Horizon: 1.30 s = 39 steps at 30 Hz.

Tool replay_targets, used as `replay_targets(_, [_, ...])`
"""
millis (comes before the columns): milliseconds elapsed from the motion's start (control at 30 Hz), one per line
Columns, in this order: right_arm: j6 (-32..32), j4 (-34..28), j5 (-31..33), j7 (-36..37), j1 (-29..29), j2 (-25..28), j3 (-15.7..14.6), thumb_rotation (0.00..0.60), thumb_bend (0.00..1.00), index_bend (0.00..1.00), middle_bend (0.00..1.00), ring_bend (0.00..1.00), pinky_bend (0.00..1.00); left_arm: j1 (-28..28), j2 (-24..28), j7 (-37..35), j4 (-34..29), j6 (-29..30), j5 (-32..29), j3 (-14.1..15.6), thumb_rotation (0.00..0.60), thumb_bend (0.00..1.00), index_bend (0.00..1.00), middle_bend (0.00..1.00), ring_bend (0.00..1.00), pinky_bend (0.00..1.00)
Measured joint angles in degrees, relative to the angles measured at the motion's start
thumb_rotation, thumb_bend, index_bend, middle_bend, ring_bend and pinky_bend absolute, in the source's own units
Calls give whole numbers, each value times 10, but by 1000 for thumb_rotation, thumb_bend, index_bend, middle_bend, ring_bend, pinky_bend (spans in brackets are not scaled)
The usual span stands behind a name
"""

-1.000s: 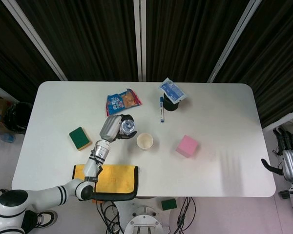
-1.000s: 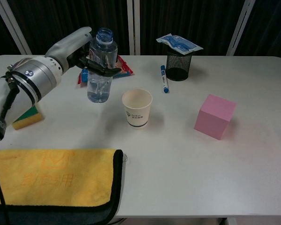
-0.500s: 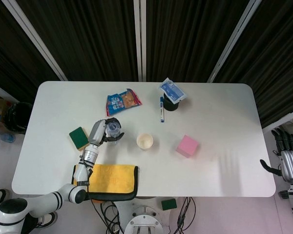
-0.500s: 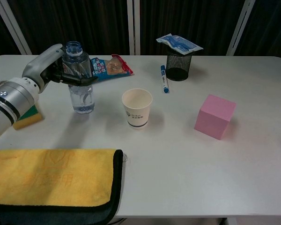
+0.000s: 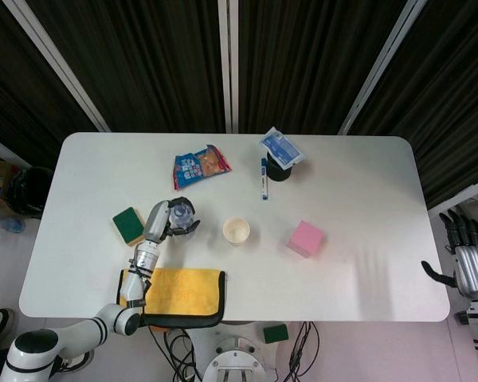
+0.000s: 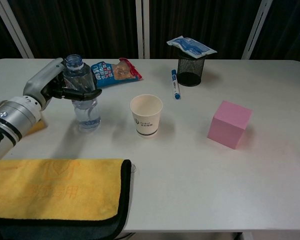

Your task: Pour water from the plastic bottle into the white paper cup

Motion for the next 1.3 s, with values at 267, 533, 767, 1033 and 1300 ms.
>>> replay_targets(267, [9,4,-4,2,-1,-2,1,558,176,0,0,0,0,-1,-4,-30,17,-4,11,5,600,283,379,483,419,417])
replay_targets(533, [15,8,-8,3,-2,-3,2,557,176,0,0,0,0,-1,3,-50,15,-21,13,7,600,246,312,408,340,396])
replay_targets(767, [14,8,-4,0,-2,-3,4,558,176,0,0,0,0,-1,1,-64,20,-13,21,10,600,196,205,287,182,292])
replay_targets(1033, [14,7,-2,-2,-1,-3,4,557,176,0,0,0,0,0,1,-80,27,-13,23,9,600,169,110,220,130,249])
replay_targets(1300, [17,6,-3,-2,-2,-2,4,556,176,0,0,0,0,-1,7,-88,21,-23,15,2,600,147,47,143,70,205])
